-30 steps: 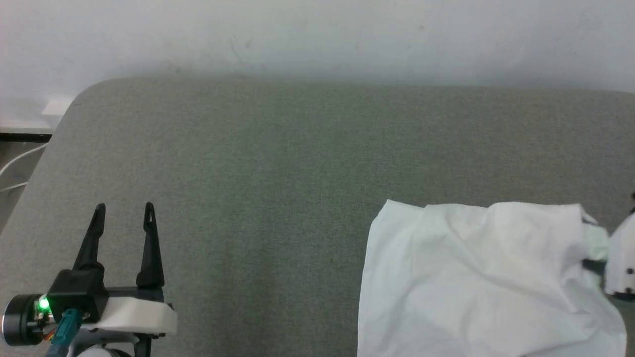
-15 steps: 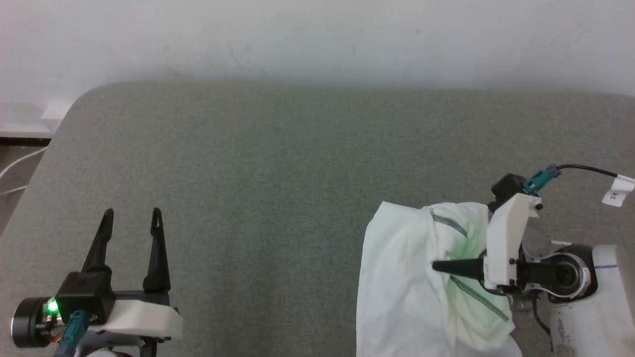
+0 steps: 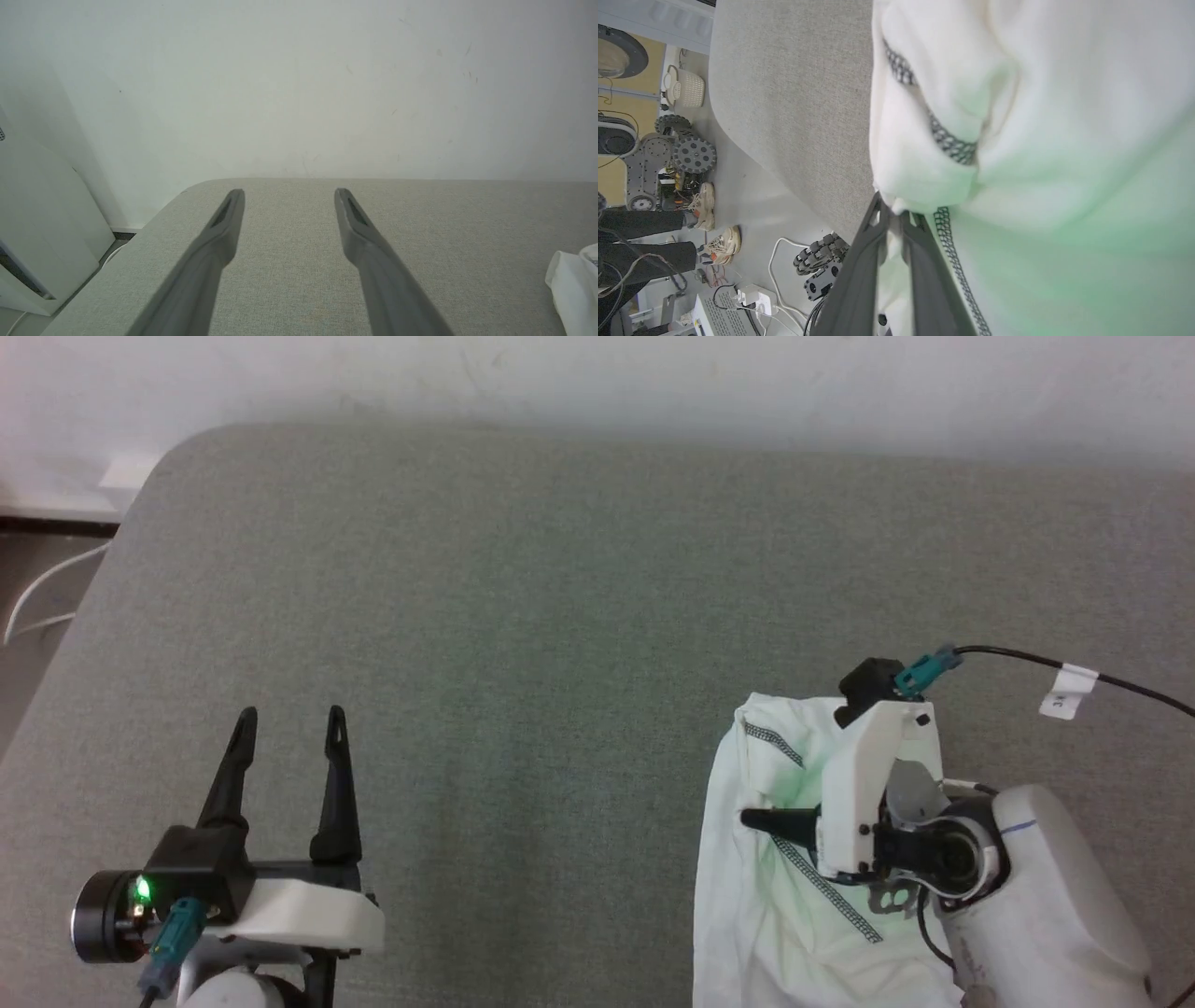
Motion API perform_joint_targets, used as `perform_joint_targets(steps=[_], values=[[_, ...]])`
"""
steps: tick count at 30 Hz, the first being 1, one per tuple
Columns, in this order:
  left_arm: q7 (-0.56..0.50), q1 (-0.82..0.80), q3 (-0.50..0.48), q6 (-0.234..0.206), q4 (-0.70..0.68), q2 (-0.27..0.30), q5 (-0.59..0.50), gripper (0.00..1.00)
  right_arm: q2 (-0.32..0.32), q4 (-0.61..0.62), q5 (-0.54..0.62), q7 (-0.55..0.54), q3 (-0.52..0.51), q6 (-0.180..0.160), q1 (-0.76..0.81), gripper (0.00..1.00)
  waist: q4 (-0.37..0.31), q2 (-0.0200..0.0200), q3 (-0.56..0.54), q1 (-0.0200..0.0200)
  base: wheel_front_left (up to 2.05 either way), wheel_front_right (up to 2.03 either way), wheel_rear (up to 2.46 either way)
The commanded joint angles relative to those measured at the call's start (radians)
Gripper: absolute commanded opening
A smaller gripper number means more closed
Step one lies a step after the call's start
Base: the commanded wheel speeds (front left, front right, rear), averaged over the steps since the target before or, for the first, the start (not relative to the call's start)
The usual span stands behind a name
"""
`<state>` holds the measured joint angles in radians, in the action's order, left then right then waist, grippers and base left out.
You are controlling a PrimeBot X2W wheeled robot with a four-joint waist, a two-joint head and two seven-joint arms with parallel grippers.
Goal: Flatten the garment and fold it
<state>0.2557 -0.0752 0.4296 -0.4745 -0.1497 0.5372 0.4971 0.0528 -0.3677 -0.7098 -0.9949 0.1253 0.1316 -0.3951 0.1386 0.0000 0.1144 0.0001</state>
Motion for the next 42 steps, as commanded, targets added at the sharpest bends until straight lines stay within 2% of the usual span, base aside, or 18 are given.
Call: perform_joint_targets(steps=[1,2,8,13,17,20,23,27,30,35,42], values=[[0.003,-0.016,0.0,0.007,0.005,-0.004,-0.01,1.0,-0.002,-0.007,0.01,0.014,0.007,-0.001,-0.016,0.45,0.015,0.0,0.02,-0.0001,0.0,0.0,0.0],[0.004,-0.017,-0.001,0.008,0.008,-0.009,-0.011,1.0,-0.002,-0.019,0.022,0.037,0.018,-0.001,-0.018,1.0,0.016,0.0,0.024,-0.0001,0.0,0.0,0.0],[0.005,-0.008,-0.015,0.011,0.024,-0.022,-0.018,1.0,-0.002,-0.014,0.018,0.138,0.094,-0.001,-0.03,1.0,0.011,0.0,0.027,-0.0001,0.0,0.0,0.0],[0.005,0.01,-0.027,0.008,0.04,-0.017,-0.019,1.0,0.005,0.116,0.067,0.189,0.188,-0.001,-0.028,1.0,-0.006,0.0,-0.003,-0.0001,0.0,0.0,0.0],[-0.004,0.02,-0.034,-0.006,0.049,-0.01,-0.018,1.0,0.098,0.279,0.12,0.279,0.29,-0.001,-0.014,1.0,-0.025,0.0,-0.027,-0.0001,0.0,0.0,0.0],[-0.015,0.027,-0.04,-0.02,0.043,-0.004,-0.017,1.0,0.171,0.378,0.178,0.4,0.303,-0.001,0.009,1.0,-0.042,0.0,-0.038,-0.0001,0.0,0.0,0.0],[-0.02,0.033,-0.047,-0.032,0.034,0.002,-0.017,1.0,0.219,0.445,0.249,0.548,0.258,-0.001,0.045,1.0,-0.057,0.0,-0.044,-0.0001,0.0,0.0,0.0],[-0.023,0.042,-0.061,-0.049,0.021,0.015,-0.021,1.0,0.237,0.498,0.304,0.719,0.155,-0.001,0.118,1.0,-0.074,0.0,-0.048,-0.0001,0.0,0.0,0.0],[-0.023,0.052,-0.074,-0.059,0.012,0.025,-0.019,1.0,0.243,0.525,0.332,0.803,0.069,-0.001,0.184,1.0,-0.084,0.0,-0.053,-0.0001,0.0,0.0,0.0],[-0.019,0.076,-0.102,-0.077,0.003,0.039,-0.012,1.0,0.245,0.559,0.382,0.867,-0.101,-0.001,0.306,1.0,-0.098,0.0,-0.067,-0.0001,0.0,0.0,0.0],[-0.015,0.105,-0.13,-0.086,-0.01,0.057,-0.003,1.0,0.258,0.585,0.422,0.856,-0.306,-0.001,0.459,1.0,-0.101,0.0,-0.07,-0.0001,0.0,0.0,0.0]])
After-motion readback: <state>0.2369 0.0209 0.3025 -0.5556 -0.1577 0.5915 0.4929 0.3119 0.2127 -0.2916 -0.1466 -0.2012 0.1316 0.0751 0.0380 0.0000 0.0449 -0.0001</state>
